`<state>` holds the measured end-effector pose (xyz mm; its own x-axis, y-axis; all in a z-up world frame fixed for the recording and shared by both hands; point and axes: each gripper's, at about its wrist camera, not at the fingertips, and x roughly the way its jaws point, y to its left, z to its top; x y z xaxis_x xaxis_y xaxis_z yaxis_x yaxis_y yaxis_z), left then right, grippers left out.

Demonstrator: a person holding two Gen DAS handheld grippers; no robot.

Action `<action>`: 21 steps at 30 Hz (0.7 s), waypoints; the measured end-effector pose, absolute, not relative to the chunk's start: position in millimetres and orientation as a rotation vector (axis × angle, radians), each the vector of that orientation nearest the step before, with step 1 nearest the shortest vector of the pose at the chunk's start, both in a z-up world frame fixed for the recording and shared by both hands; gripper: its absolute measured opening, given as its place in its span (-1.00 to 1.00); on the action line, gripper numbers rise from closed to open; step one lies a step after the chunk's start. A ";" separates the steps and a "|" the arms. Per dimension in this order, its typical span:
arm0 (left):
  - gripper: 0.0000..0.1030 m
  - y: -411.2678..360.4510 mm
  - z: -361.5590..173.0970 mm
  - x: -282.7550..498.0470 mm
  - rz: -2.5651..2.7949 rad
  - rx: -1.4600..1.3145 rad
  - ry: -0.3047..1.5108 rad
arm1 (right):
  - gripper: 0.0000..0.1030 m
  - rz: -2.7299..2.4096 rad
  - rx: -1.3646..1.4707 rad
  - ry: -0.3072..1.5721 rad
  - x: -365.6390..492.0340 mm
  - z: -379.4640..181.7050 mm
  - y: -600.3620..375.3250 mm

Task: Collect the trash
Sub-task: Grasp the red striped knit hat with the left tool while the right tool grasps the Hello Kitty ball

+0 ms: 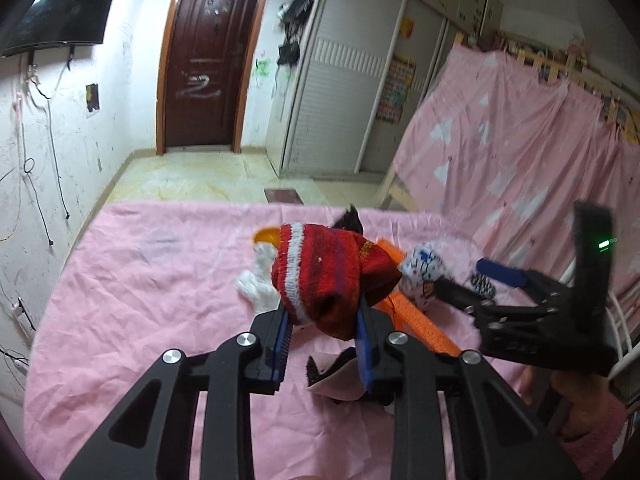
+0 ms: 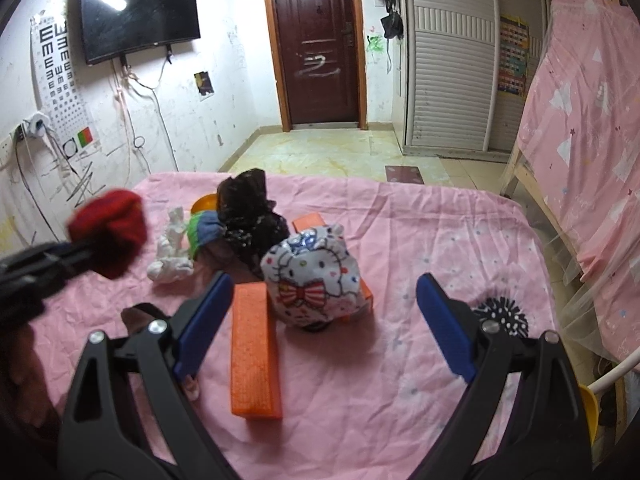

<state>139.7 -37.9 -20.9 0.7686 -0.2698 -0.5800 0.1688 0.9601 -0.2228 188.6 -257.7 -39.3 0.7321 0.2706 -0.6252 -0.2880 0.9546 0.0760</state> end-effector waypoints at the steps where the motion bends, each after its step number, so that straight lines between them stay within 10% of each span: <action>1: -0.60 -34.8 -17.4 137.0 -0.235 -0.168 0.642 | 0.73 0.307 -0.032 0.686 190.0 -40.1 -256.0; 6: -0.60 -17.7 -5.0 125.0 -0.244 -0.210 0.610 | 0.67 0.295 -0.062 0.718 201.0 -47.7 -247.4; 10: -0.60 -11.5 -4.6 119.5 -0.245 -0.225 0.605 | 0.14 0.289 -0.077 0.761 207.6 -55.7 -242.0; 21: -0.60 -8.4 -11.7 116.6 -0.244 -0.244 0.630 | -0.05 0.294 -0.005 0.686 188.7 -36.4 -256.5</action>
